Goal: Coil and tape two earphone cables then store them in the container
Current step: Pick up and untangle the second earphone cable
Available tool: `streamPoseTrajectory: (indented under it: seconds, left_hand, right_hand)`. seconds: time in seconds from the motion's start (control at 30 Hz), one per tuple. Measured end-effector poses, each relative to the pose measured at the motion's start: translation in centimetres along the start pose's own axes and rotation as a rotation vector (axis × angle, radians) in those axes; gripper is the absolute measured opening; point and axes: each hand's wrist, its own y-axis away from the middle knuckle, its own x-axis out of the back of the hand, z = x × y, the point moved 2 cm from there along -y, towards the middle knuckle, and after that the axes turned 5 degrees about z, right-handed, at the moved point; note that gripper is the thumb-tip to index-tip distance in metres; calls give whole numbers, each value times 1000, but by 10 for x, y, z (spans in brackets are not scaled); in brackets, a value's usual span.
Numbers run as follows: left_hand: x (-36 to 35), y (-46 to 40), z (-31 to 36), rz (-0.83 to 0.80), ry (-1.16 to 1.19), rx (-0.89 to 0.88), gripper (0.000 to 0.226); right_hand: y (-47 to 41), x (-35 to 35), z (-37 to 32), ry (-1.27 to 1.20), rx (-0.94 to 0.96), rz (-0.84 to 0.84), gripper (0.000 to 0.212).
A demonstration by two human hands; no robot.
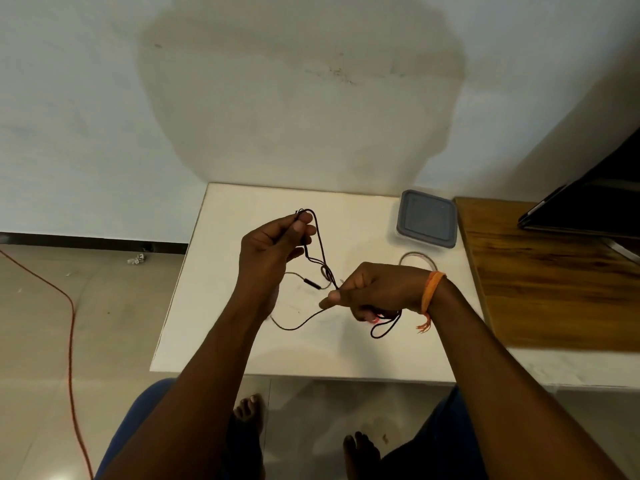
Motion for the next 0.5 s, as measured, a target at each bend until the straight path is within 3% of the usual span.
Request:
streamPoseTrajectory:
  seconds: [0.1,0.23,0.5]
  left_hand:
    - [-1,0,-5,-4,-59,12,21]
    - [-3,-1,-10,-29,-103,27,19]
    - [10,-8,-11,116,35,74,21]
  right_hand:
    - [2,0,-11,-23,4,16,38]
    - [0,3,-16,34,2,160,37]
    - [15,31,-13,-236,131,452,40]
